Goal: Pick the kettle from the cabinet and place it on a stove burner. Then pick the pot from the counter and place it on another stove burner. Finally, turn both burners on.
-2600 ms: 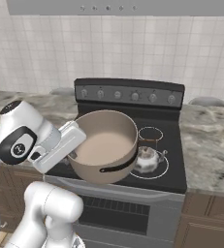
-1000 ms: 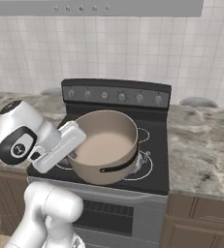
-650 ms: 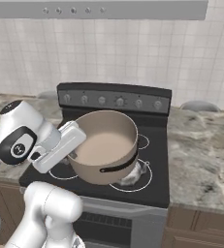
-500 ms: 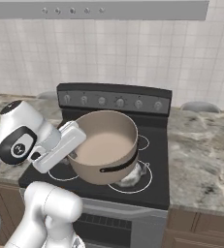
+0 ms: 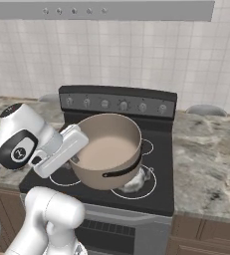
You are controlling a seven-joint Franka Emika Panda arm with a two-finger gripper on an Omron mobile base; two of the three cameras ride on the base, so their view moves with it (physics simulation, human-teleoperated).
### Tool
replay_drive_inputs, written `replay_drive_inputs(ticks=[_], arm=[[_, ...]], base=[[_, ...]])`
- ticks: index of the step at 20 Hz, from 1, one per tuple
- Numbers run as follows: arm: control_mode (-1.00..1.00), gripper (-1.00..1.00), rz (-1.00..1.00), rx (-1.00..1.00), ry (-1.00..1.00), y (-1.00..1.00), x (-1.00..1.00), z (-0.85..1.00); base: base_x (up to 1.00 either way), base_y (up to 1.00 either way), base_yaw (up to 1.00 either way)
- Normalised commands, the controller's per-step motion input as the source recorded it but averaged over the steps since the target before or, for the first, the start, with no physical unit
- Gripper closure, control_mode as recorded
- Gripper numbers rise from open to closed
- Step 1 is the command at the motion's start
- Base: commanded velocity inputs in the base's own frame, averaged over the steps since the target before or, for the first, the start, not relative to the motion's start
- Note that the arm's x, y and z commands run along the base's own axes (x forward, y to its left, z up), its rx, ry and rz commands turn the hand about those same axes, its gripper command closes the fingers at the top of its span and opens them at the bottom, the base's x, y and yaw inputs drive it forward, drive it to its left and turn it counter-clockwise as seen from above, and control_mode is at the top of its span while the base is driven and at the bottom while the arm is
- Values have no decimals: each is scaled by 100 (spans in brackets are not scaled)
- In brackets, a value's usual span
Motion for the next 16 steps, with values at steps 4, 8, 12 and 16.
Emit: replay_drive_inputs(ticks=[4, 8, 12, 16], arm=[[100, 100, 0, 0, 0, 0, 0, 0], [100, 100, 0, 0, 0, 0, 0, 0], [100, 100, 0, 0, 0, 0, 0, 0], [-100, 100, 0, 0, 0, 0, 0, 0]], base=[[36, -11, 0], [38, -8, 0], [19, -10, 0], [5, -1, 0]])
